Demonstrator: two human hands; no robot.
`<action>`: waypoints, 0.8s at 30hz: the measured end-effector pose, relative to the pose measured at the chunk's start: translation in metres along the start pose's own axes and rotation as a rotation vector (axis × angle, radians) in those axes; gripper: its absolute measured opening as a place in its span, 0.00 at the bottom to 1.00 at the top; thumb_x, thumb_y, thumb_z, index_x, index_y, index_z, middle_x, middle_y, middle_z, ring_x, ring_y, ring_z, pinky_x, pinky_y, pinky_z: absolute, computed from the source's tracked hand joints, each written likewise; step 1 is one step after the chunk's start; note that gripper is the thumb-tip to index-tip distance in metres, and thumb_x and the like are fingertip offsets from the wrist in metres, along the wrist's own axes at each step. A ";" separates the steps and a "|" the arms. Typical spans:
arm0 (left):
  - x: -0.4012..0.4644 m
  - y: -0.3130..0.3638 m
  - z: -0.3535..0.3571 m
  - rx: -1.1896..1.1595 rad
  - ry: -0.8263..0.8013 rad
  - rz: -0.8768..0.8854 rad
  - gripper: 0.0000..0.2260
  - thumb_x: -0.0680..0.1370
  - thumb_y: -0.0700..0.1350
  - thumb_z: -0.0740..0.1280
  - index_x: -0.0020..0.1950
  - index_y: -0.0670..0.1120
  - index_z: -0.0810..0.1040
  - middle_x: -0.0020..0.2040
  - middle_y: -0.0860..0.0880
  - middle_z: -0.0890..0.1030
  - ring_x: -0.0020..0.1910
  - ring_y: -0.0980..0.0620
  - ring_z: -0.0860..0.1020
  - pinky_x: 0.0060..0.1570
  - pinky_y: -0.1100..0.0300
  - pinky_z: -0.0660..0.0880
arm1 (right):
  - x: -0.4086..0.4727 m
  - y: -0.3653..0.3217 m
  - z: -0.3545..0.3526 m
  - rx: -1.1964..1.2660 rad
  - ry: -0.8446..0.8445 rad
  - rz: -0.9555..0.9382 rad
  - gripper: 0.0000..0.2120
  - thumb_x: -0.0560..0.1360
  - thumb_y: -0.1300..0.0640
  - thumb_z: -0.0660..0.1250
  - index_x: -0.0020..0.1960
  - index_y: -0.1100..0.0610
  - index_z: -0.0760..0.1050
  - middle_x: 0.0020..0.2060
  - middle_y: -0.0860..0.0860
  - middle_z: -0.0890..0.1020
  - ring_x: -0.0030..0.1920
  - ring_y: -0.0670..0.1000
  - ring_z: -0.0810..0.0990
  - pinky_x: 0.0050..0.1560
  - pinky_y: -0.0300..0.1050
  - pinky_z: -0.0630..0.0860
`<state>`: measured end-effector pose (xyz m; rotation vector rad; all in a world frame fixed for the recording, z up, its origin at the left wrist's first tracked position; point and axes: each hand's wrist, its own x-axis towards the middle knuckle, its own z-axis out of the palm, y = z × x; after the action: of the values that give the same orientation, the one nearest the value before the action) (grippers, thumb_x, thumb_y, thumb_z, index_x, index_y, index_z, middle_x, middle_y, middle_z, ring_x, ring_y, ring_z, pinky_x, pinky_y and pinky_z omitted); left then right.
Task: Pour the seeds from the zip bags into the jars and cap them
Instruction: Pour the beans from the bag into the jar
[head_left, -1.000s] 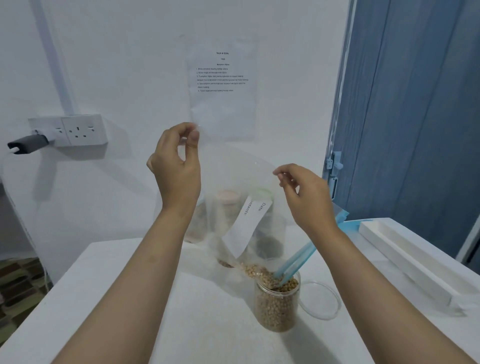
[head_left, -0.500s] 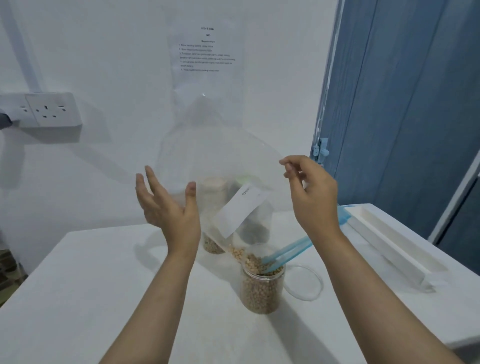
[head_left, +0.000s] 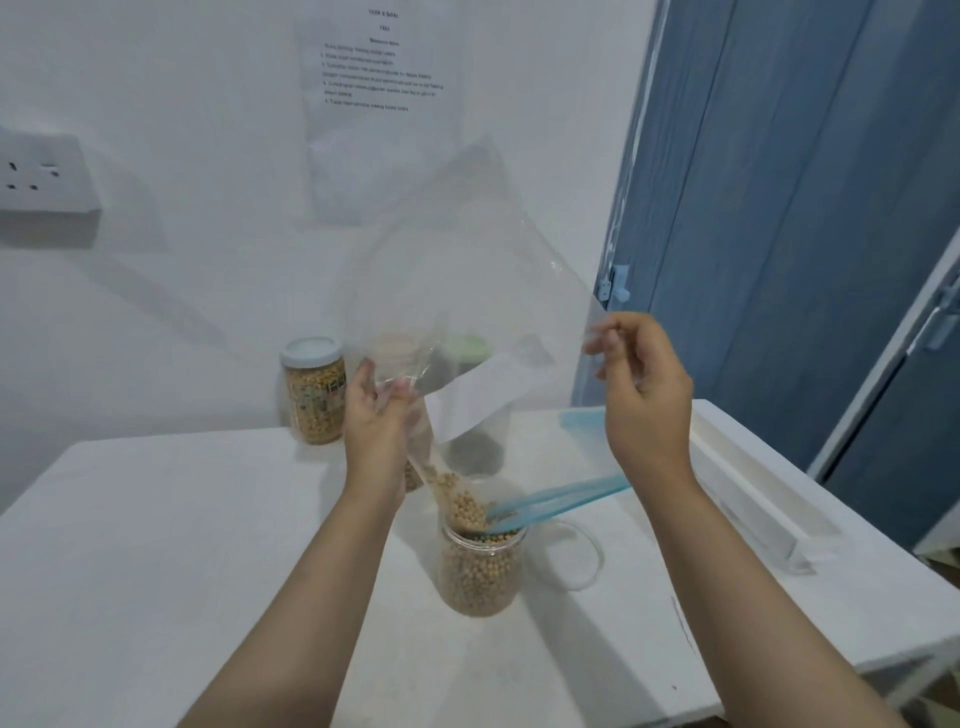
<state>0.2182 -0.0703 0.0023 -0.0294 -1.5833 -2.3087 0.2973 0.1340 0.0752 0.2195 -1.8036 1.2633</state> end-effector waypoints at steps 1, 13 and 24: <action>0.002 0.001 0.002 0.014 -0.005 0.031 0.25 0.79 0.48 0.69 0.74 0.55 0.66 0.74 0.45 0.70 0.67 0.49 0.76 0.67 0.47 0.74 | 0.001 0.001 -0.001 0.007 -0.002 0.008 0.10 0.83 0.63 0.59 0.50 0.52 0.76 0.40 0.45 0.81 0.42 0.43 0.79 0.44 0.39 0.75; -0.009 0.010 0.009 0.176 -0.026 0.275 0.17 0.78 0.53 0.66 0.63 0.73 0.72 0.61 0.56 0.74 0.63 0.45 0.77 0.65 0.43 0.75 | 0.004 0.012 -0.010 0.018 0.051 0.043 0.16 0.82 0.64 0.60 0.63 0.46 0.73 0.40 0.46 0.81 0.36 0.45 0.77 0.44 0.36 0.75; -0.009 0.009 0.007 0.172 -0.046 0.280 0.22 0.82 0.46 0.65 0.63 0.74 0.71 0.67 0.49 0.71 0.67 0.46 0.74 0.62 0.49 0.78 | 0.008 0.014 -0.016 -0.017 -0.089 -0.081 0.16 0.81 0.63 0.64 0.56 0.43 0.79 0.47 0.45 0.82 0.42 0.43 0.78 0.43 0.37 0.74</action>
<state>0.2286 -0.0642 0.0116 -0.2475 -1.6753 -1.9676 0.2932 0.1561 0.0728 0.3411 -1.8612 1.1971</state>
